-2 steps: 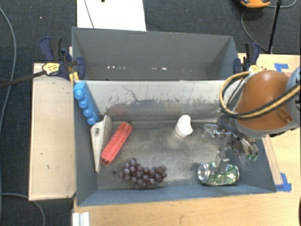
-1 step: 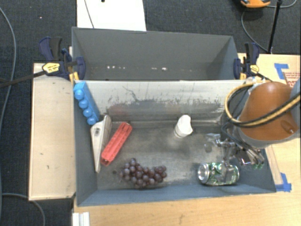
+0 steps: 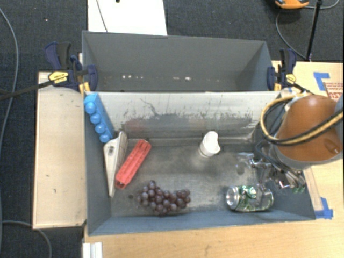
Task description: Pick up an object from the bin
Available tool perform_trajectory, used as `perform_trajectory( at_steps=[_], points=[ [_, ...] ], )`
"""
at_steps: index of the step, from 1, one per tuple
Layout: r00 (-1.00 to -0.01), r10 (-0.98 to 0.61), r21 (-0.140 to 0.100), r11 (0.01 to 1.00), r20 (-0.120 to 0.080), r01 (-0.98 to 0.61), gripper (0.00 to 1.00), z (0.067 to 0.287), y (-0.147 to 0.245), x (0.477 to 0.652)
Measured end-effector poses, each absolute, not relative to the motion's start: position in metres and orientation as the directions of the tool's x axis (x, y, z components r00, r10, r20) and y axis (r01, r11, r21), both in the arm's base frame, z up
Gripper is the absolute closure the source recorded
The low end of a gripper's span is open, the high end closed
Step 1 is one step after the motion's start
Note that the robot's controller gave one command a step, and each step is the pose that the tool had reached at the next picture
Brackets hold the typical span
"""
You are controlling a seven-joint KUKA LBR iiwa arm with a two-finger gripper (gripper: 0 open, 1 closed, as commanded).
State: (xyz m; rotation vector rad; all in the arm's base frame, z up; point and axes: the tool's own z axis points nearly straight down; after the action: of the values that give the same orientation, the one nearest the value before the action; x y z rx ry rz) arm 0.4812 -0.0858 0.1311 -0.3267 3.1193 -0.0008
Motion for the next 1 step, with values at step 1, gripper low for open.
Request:
perform_trajectory(
  at_steps=[1],
  points=[
    [-0.987, -0.158, 0.000, 0.987, -0.010, -0.158, 0.00, 0.0691, -0.0974, 0.4809]
  ],
)
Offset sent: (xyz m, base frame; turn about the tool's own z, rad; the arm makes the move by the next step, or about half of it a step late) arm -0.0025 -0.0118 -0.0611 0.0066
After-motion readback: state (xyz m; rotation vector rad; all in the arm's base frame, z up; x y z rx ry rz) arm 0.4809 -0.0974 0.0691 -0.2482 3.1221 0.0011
